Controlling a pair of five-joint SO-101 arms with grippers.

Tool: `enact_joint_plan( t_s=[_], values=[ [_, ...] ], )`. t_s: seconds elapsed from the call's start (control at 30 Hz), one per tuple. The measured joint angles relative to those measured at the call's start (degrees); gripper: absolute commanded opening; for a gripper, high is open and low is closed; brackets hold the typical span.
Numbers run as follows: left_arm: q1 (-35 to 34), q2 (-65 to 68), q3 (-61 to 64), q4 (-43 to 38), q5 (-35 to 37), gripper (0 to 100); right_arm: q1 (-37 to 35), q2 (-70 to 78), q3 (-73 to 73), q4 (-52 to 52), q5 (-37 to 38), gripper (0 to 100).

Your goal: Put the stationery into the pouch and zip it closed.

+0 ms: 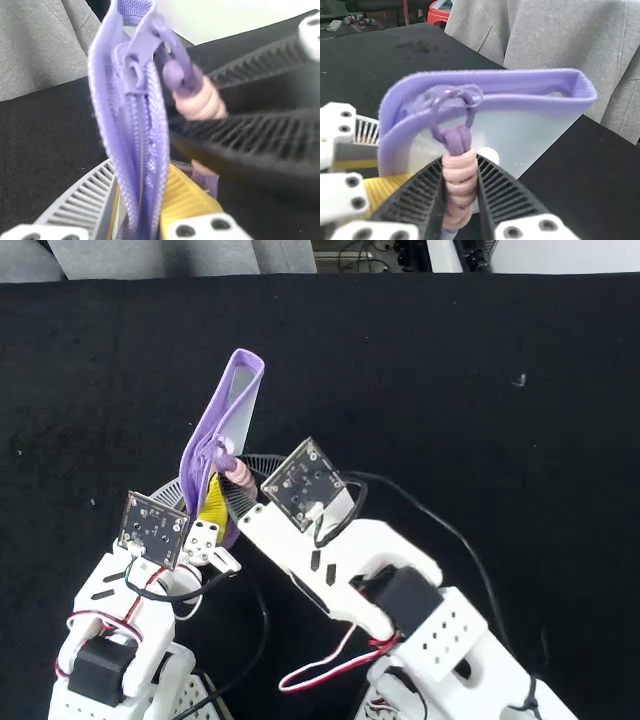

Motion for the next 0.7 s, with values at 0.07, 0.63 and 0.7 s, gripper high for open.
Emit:
enact_joint_plan(
  t_s=[0.07, 0.63, 0.7],
  values=[
    [0.0, 0.0, 0.0, 0.0, 0.0, 3, 1.6, 0.0, -2.5, 2.7, 0.1, 1.1],
    [0.0, 0.0, 0.0, 0.0, 0.0, 3, -1.5, -0.1, -1.8, 3.1, 0.1, 17.5],
    [0.0, 0.0, 0.0, 0.0, 0.0, 3, -1.5, -0.1, -1.7, 2.8, 0.0, 17.6]
  ],
)
